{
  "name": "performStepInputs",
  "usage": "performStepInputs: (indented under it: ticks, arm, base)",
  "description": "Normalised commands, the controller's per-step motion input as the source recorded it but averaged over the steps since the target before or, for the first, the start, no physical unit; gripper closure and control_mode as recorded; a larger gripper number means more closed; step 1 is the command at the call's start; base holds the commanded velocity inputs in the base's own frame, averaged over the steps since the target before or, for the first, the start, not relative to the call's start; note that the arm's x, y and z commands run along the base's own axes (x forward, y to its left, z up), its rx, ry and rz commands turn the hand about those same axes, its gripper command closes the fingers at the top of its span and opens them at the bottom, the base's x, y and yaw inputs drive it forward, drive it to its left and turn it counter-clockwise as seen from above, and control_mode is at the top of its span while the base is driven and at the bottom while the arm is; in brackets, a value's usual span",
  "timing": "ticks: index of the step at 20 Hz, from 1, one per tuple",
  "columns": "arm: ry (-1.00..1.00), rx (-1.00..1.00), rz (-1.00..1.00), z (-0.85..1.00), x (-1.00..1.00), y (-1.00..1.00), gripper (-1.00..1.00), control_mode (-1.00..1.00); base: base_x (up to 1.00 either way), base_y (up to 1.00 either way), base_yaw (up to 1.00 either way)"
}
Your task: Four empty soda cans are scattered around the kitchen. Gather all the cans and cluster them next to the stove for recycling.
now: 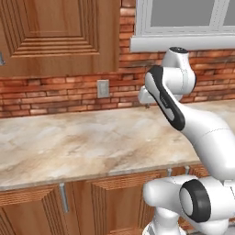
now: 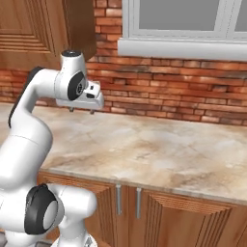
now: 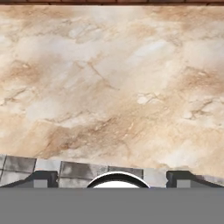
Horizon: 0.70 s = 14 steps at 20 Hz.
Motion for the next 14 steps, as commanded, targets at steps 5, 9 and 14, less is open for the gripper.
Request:
performStepInputs:
  ticks: [5, 9, 14]
  arm:
    - [0.0, 0.0, 0.0, 0.0, 0.0, 0.0, -1.0, 1.0]
    - [0.0, 0.0, 0.0, 0.0, 0.0, 0.0, -1.0, 1.0]
    - [0.0, 0.0, 0.0, 0.0, 0.0, 0.0, -1.0, 1.0]
  base:
    - [-0.72, 0.31, 0.12]
    - [-0.7, 0.37, 0.14]
    - [-0.64, 0.41, 0.15]
